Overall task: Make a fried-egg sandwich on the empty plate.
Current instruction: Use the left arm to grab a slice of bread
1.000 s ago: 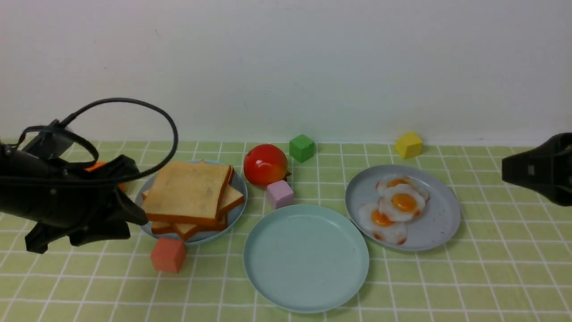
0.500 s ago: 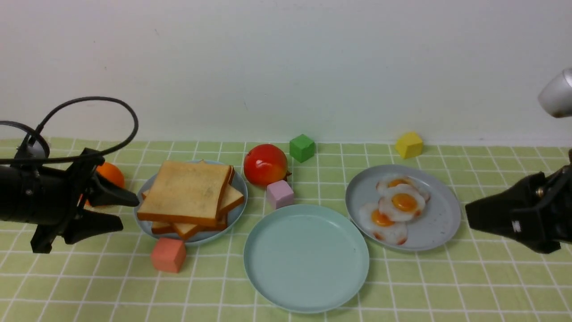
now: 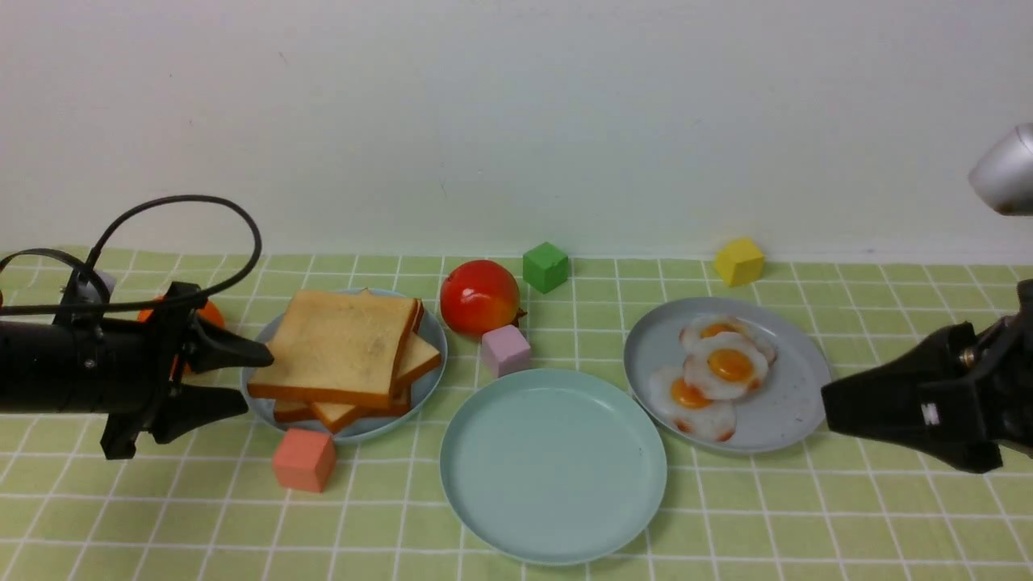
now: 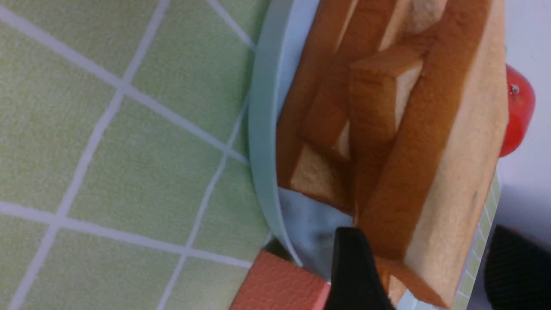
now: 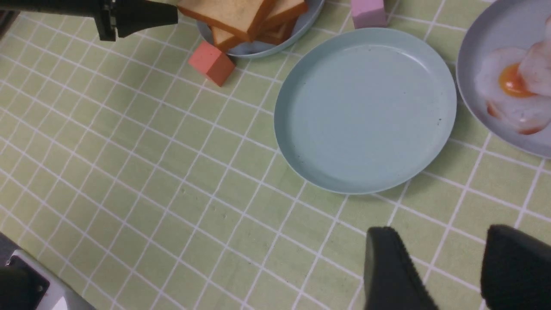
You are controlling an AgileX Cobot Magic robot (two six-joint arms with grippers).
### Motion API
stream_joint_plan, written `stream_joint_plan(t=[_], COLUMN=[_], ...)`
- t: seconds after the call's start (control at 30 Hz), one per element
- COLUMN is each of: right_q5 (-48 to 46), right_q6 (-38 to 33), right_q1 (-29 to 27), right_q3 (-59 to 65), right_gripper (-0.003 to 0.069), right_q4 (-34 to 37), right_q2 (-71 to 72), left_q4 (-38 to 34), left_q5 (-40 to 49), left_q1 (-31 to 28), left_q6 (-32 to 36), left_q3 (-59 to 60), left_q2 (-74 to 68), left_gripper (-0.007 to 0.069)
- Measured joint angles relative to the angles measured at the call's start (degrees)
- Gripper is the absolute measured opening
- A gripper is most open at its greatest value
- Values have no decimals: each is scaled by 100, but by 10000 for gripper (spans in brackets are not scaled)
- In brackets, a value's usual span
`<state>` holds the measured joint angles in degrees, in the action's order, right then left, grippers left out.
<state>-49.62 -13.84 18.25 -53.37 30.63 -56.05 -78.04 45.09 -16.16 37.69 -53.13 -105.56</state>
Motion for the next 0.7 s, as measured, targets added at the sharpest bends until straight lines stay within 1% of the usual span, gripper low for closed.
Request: stream_joint_plan(t=[0.27,0.7], right_q5=[-36,-49], right_q6=[0,0], right_q1=[0,0], right_q3=[0,0], right_gripper=[323,323], right_q4=[62,329], right_q2=[0,0], left_q4=[-206,-506], left_q5=[-23,-1], left_q1=[0,0], left_q6=[168,939], left_q3=[-7,-7], left_q2=[-127,-133], left_gripper=[414,414])
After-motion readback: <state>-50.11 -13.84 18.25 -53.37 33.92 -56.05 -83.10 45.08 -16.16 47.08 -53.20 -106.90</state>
